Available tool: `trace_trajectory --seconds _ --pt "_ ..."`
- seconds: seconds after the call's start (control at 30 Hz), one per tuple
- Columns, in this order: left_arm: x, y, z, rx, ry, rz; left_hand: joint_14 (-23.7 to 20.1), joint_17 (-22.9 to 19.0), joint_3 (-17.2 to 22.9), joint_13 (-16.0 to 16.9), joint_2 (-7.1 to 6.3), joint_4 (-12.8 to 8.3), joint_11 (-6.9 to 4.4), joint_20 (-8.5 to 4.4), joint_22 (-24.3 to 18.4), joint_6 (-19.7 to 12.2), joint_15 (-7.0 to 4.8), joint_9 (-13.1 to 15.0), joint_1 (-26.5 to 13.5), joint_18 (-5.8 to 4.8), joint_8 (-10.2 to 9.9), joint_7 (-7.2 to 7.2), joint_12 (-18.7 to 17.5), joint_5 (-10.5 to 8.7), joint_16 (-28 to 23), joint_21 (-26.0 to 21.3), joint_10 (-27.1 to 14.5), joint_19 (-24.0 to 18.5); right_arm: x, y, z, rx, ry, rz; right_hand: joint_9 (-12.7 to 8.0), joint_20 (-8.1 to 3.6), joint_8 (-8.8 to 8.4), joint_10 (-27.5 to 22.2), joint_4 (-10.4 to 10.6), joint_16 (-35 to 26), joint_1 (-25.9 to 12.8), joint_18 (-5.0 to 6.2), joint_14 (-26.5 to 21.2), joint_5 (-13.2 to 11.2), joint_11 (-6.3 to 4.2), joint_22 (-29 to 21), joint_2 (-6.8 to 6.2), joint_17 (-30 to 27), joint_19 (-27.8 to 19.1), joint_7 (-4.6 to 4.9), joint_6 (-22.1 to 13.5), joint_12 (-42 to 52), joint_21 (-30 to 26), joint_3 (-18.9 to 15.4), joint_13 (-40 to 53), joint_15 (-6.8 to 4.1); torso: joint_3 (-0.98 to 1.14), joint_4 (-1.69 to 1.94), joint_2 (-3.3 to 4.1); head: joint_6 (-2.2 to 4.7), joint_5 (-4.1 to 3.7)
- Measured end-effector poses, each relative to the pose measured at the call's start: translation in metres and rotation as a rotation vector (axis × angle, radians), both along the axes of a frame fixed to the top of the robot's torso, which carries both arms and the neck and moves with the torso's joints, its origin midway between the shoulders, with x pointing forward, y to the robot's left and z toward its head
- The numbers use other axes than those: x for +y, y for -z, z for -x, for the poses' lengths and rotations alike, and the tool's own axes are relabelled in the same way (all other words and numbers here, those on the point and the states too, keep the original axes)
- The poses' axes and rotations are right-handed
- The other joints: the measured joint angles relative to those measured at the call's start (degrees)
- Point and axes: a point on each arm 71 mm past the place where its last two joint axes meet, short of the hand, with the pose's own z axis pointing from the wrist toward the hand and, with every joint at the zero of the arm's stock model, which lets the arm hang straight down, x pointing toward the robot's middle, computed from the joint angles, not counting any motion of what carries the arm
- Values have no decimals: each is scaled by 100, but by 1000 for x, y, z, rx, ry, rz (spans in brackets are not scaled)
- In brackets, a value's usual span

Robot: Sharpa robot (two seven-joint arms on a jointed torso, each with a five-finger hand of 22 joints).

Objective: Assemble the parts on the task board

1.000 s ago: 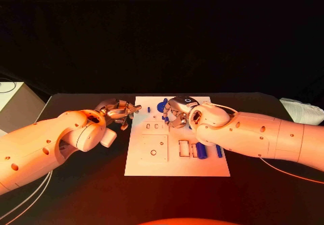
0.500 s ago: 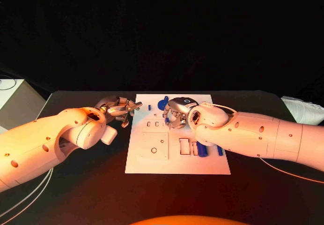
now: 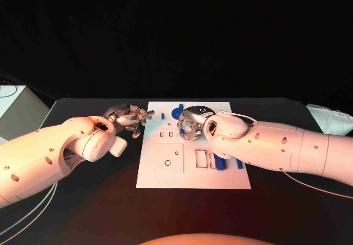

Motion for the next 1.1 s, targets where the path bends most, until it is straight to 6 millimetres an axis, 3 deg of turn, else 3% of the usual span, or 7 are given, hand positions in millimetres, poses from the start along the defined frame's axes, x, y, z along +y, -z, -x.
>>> trace_trajectory --seconds 1.1 --pt "-2 -1 2 6 19 0 0 0 16 -8 0 16 21 20 1 0 0 -15 0 0 0 0 0 0 0 0 -20 -20 4 3 -1 -5 14 23 0 21 -33 20 80 0 -83 0 -21 -54 20 3 -20 0 21 25 -45 0 0 -46 -1 20 -3 2 -2 -40 3"
